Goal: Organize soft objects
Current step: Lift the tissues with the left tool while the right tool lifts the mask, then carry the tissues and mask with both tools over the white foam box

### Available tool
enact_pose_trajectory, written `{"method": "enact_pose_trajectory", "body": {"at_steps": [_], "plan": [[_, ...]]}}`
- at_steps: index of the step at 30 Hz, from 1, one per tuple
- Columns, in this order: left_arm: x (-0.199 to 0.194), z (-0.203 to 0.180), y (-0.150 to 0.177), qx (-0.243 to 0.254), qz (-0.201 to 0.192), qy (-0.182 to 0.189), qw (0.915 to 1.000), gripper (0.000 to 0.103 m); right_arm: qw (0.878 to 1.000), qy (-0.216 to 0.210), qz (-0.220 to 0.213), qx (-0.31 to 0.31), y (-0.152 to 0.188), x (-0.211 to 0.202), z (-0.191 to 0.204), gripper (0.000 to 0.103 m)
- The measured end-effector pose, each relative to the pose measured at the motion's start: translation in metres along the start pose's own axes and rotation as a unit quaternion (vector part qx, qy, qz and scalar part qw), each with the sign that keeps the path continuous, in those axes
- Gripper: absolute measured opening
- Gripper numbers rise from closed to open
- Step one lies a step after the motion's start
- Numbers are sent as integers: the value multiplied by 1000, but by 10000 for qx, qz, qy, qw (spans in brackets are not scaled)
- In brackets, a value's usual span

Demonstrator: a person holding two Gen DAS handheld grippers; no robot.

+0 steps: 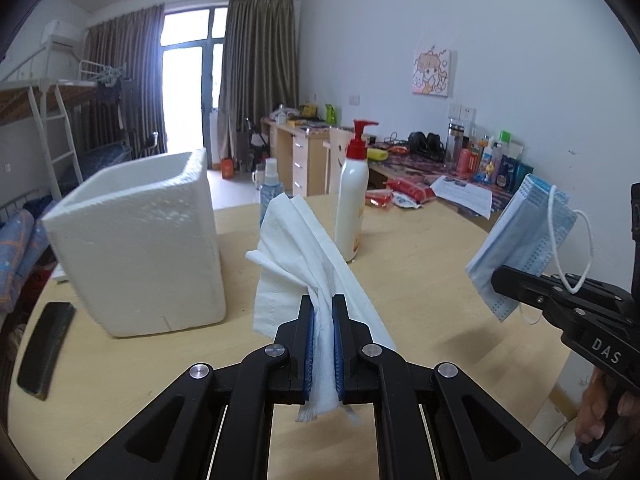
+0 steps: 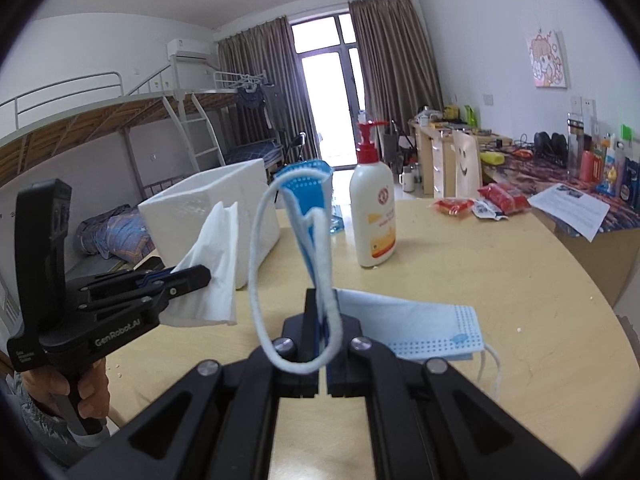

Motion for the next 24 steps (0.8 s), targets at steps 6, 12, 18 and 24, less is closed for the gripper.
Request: {"method": "enact_pose_trajectory", "body": {"at_steps": [6,12,18,24], "plan": [[-28,6,-3,39,-225,-139,9996,9,9998,-88,-137,-121,-4,-9,13,4],[-46,12,-6,63,-391,-313,9987,9,9992,-203,-280,-214,-9,-15,25,4],[-63,22,-9,29,-505,-471,9976,9,9983,-372,-351,-276,-9,-14,38,4],[-77,36,-8,-67,-572,-718,9958,9,9968,-581,-403,-381,-11,-10,56,4]]}}
Point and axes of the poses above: each gripper's, at about its wrist camera, not at the fingertips, and x roughly the way its jaws point, z to its left, y to its underside, the point moved 4 cm from there along x, roughly the way its jaws point, and after that the axes turned 12 degrees about -z, right-handed, at the moved point
